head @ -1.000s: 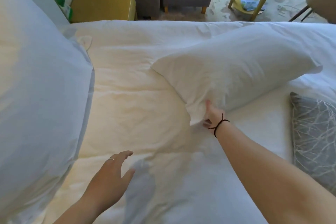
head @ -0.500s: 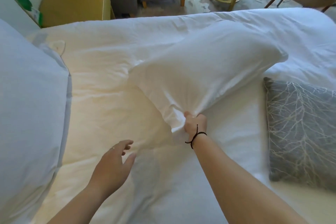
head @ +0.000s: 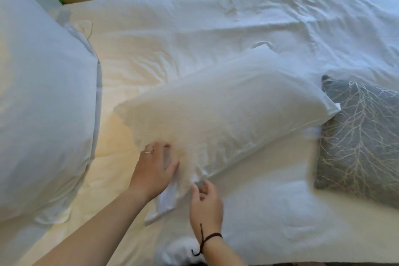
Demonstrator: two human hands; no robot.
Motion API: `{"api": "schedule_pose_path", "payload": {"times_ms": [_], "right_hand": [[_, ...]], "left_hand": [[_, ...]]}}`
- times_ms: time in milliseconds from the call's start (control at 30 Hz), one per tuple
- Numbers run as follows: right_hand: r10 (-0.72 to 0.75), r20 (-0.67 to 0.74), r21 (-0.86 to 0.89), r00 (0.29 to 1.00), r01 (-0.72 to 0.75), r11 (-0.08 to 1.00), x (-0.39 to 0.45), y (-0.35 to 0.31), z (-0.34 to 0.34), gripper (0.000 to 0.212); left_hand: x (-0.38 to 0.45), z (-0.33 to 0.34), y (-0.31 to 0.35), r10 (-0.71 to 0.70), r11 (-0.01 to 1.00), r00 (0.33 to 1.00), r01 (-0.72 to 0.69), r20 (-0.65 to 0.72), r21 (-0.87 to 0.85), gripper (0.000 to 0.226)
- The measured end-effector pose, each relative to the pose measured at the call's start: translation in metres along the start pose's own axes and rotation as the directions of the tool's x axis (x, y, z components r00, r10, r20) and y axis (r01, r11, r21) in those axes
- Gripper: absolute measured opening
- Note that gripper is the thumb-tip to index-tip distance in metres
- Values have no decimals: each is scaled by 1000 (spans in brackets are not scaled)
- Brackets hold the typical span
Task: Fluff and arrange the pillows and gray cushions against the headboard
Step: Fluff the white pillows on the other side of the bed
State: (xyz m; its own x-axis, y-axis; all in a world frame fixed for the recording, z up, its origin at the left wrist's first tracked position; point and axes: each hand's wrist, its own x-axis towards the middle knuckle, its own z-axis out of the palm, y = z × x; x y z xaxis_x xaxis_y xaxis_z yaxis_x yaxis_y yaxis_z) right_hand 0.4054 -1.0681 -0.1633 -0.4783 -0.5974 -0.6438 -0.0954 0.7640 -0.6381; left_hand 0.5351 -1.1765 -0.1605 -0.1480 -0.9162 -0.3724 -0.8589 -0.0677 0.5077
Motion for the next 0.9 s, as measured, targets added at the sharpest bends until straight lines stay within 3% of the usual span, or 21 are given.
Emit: {"api": "schedule_pose_path", "payload": {"times_ms": [100,200,300,400,467,633,767,833,900], "right_hand": [[-287,-169,-170,943,259,951,51,-35,-46,38],[-625,-32,-414,780,559,718,127,-107,-63,39],[-643,298,-642,705,647,412,201,-175,-48,51],[-514,453,-751,729,622,220,247,-202,-28,64],[-539,430,-781,724,598,181,259,-201,-19,73],[-692,369,-760,621,630,160,247,-148,-17,73],[-717,346,-771,605,618,150,229,-98,-31,72],[-716,345,-776,607,613,145,222,-75,-37,73],[-715,339,-783,611,605,147,218,-61,-41,72]], "left_hand": [[8,2,-5,-14,999,1000,13,-19,-38,58],[24,0,0,-4,1000,1000,4,-18,-26,70],[45,-5,9,56,998,998,-55,-40,23,73],[65,-10,13,89,992,995,-85,-44,93,72],[77,-11,13,89,990,995,-83,-54,118,68],[96,-8,5,84,993,991,-75,-104,88,52],[127,-16,7,84,991,984,-67,-158,113,48],[151,-23,9,56,987,991,-36,-122,159,51],[173,-28,9,-60,974,998,62,-16,217,61]]}}
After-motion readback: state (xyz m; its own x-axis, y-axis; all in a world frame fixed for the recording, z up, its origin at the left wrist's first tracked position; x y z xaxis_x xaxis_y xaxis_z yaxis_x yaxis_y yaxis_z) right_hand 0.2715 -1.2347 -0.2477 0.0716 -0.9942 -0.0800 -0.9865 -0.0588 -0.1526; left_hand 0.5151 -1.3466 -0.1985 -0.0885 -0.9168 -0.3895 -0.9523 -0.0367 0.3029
